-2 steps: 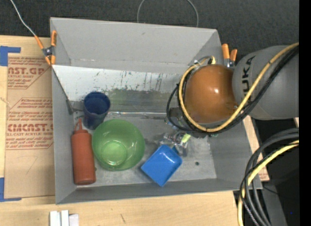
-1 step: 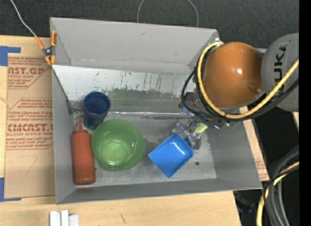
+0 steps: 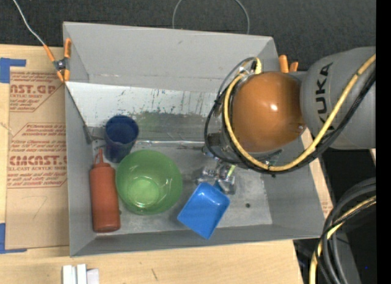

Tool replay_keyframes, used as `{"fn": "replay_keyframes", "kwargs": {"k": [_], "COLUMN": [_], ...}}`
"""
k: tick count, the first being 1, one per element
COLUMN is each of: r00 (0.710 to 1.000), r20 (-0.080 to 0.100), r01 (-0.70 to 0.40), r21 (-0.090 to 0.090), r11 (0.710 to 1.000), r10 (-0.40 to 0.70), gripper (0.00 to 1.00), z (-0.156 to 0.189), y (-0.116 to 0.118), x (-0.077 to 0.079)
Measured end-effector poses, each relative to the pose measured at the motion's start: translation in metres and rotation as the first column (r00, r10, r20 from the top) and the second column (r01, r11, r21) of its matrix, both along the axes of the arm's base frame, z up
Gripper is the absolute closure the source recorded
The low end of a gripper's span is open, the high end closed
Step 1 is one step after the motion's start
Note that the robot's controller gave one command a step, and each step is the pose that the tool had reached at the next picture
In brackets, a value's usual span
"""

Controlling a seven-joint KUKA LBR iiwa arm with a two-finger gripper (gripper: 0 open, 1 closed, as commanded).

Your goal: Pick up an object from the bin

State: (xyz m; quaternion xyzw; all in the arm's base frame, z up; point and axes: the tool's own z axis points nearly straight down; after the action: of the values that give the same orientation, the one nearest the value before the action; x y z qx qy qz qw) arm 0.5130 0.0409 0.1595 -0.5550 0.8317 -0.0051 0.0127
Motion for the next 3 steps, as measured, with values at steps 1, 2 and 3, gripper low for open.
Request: {"fn": "replay_keyframes", "kwargs": {"k": [1, 2, 3], "r00": [0.993, 0.931, 0.931], "r20": [0.000, 0.006, 0.006], "r01": [-0.119, -0.366, -0.366], "r21": [0.001, -0.007, -0.007], "r11": [0.993, 0.931, 0.931], "r10": [0.119, 0.366, 0.366], "gripper": [1.00, 1.00, 1.00], "z": [-0.020, -0.036, -0.036], "y": [-0.008, 0.011, 0.011], "x": [-0.013, 0.001, 0.001]}}
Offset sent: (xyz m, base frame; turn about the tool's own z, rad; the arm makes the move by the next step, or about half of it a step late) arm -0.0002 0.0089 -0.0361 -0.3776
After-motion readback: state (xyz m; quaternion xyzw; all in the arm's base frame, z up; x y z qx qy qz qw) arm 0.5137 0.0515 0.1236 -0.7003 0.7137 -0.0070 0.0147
